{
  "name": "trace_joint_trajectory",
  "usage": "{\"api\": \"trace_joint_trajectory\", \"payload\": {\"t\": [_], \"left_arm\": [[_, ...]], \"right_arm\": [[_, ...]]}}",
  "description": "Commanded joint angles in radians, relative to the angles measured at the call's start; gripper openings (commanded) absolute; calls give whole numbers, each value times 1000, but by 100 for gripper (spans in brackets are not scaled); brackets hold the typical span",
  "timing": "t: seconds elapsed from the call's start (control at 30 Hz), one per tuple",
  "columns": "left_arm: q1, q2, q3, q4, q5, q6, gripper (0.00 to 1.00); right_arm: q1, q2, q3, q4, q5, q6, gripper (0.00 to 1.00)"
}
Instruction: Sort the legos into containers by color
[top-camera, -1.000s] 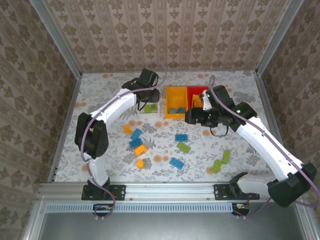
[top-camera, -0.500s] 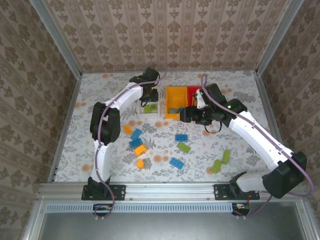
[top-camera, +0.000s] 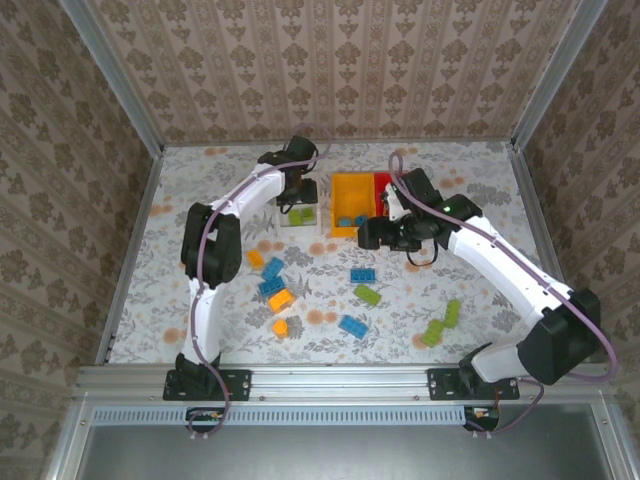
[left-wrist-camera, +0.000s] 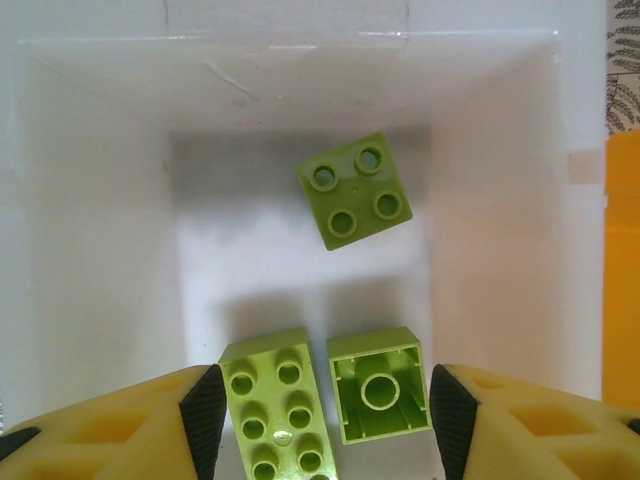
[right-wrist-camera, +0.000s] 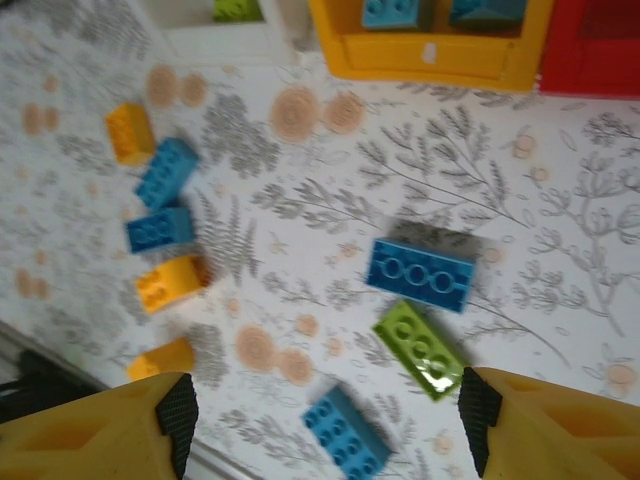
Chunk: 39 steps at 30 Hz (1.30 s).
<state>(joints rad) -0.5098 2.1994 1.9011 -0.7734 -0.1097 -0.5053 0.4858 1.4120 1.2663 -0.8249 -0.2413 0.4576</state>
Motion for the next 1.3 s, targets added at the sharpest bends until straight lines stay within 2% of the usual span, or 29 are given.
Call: {"api": "trace_joint_trajectory", "payload": {"t": [0.0, 0.13, 0.33, 0.5, 0.53, 0.67, 0.8, 0.93, 1.27], "left_arm": [[-11, -97, -29, -24, -27, -26, 66], [-28, -197, -100, -13, -10, -98, 73], [-80, -399, -247, -8, -10, -202, 80], [-115, -620, -467, 44, 17, -253, 80], [-118, -665, -514, 50, 22, -261, 80], [-126, -819, -646, 40, 28, -292, 80], [-134, -913, -703, 6, 18, -302, 80], [-140, -964, -736, -13, 7, -307, 80], [-163, -994, -749, -12, 3, -315, 79]], "right_arm": [[45, 36, -24, -99, 122, -120, 77], [134, 107, -12, -168, 249, -234, 81], [239, 249, 4, -204, 401, -294, 87], [250, 381, 42, -203, 475, -321, 94], [249, 403, 52, -196, 491, -326, 100], [246, 479, 102, -178, 510, -319, 100], [245, 534, 154, -156, 480, -291, 100], [234, 582, 176, -151, 451, -260, 96], [165, 613, 191, -108, 439, -228, 72]]}}
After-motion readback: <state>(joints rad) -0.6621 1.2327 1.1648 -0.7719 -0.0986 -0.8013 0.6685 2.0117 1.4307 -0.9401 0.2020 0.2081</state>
